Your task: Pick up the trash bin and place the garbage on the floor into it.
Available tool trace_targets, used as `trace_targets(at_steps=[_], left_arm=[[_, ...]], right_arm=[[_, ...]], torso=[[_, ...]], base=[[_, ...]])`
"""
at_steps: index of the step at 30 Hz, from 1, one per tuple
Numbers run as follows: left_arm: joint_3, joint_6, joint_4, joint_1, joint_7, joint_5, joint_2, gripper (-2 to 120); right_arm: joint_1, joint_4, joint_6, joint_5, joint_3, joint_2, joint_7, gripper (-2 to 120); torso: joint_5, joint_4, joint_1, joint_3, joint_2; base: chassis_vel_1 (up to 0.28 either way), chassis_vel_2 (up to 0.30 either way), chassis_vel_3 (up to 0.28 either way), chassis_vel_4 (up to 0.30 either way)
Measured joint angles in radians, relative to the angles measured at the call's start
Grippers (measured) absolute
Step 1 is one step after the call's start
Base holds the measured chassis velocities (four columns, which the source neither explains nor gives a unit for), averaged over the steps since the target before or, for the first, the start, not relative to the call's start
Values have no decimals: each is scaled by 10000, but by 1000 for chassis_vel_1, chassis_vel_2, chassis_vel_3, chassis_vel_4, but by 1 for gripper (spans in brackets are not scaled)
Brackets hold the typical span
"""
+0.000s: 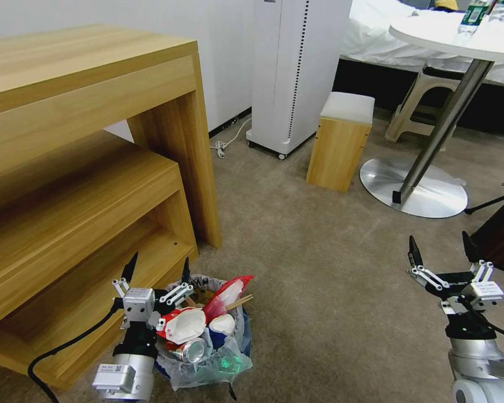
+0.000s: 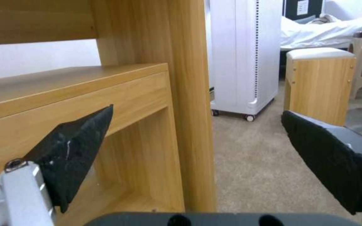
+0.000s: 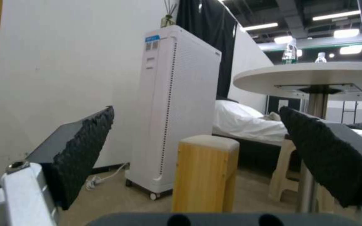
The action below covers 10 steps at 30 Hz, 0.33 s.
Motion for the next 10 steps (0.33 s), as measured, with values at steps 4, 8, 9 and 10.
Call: trace_targets(at_steps=[4, 8, 9, 10], left_arm=[[0, 3, -3, 0, -7, -3, 0, 100], [0, 8, -5, 0, -13, -6, -1, 100], [0, 8, -5, 0, -13, -6, -1, 100], [1, 9, -5, 0, -15, -6, -1, 100]], right_arm=[[4, 3, -5, 1, -3, -3, -3, 100], [6, 5, -8, 1, -6, -5, -5, 100], [6, 5, -8, 1, -6, -5, -5, 100], [6, 5, -9, 1, -7, -5, -5, 100]], torso=[[0, 0, 0, 0, 0], [0, 0, 0, 0, 0], [0, 0, 0, 0, 0], [0, 0, 0, 0, 0]], base=[[0, 0, 0, 0], [0, 0, 0, 0], [0, 0, 0, 0], [0, 0, 0, 0]])
